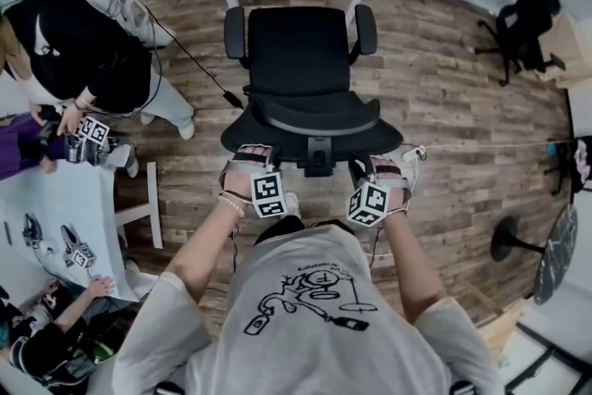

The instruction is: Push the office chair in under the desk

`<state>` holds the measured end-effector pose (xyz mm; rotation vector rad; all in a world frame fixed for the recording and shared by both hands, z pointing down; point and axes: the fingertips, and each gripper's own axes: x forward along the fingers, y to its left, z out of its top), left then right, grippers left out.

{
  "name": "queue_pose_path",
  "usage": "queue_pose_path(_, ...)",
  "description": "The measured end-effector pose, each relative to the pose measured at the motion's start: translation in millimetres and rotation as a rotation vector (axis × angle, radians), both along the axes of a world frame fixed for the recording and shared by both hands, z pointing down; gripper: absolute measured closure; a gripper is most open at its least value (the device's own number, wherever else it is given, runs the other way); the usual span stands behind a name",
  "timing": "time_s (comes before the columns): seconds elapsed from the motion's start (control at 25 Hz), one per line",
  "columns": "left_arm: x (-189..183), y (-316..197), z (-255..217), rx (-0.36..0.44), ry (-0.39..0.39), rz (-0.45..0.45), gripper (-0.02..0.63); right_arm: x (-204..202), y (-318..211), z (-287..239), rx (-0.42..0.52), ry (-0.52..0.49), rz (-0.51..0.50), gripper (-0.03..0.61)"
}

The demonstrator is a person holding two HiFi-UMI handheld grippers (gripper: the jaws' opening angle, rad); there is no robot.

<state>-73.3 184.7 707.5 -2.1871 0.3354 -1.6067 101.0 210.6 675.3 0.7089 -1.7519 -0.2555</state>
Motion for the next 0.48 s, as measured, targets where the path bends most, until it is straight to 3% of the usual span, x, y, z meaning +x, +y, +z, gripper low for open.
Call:
queue_pose_path(0.28,-5.6,-19.2,0.4,-0.012,-0.006,0.008,0.494,-5.4,-16.3,1.8,0.007,-0.01,0.056,0.472)
queue_pose_path(0.48,-11.3,-37.0,2.6,-0.007,-0.014,-0.009,0.491,-11.6,-31.6,4.4,0.001,-0.009,0.04,0.471)
